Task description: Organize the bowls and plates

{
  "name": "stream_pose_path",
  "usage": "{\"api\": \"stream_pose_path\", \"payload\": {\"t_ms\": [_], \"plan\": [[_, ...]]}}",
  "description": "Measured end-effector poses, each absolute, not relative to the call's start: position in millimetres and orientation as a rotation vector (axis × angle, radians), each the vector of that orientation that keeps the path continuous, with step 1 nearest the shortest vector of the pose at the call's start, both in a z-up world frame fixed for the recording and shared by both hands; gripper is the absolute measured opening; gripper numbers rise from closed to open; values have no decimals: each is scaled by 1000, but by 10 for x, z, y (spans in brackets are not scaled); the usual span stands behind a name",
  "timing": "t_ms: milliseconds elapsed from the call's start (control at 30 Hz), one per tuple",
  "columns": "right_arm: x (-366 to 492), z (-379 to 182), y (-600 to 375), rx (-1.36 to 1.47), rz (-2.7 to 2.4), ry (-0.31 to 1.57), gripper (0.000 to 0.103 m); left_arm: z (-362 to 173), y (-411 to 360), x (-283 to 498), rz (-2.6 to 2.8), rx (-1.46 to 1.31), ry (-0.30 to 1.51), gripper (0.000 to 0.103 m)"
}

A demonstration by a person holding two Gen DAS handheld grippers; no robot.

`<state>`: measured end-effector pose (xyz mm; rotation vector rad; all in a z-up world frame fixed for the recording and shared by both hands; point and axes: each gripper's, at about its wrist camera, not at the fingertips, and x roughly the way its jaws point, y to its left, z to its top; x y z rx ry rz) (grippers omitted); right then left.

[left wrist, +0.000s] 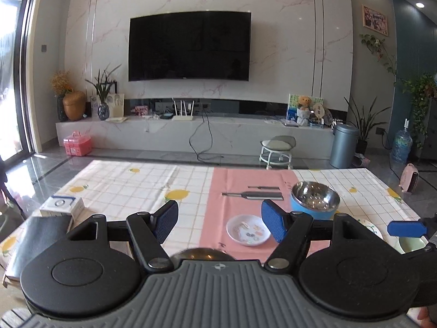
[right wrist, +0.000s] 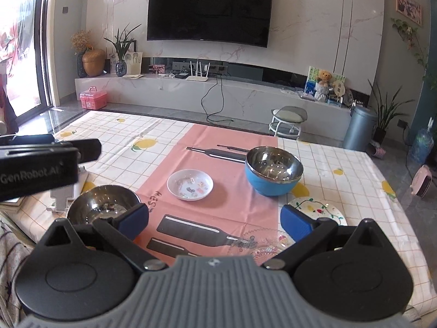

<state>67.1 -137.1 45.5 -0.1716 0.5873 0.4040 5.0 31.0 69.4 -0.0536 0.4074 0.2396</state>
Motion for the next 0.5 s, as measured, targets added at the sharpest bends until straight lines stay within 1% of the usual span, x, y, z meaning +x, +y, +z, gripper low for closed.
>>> {"api": "stream_pose_path", "payload": {"t_ms": [133, 200, 300, 433, 500], "plan": [[901, 493, -1352, -109, 425, 639, 100, 744, 473, 140, 301, -39, 412, 83], [1005, 463, -1278, -133, 433, 660, 100, 699, 567, 243, 322, -49, 467, 83], [1182, 348, -1139, -151, 467, 727, 100, 531, 721, 431, 371, -61, 571, 83], [1419, 111, -874, -166, 504, 850, 100, 218, 904, 535, 375, -91, 657, 82], [1482, 2, -747, -166, 530, 875, 100, 94, 991, 540, 382, -114, 702, 81]]}}
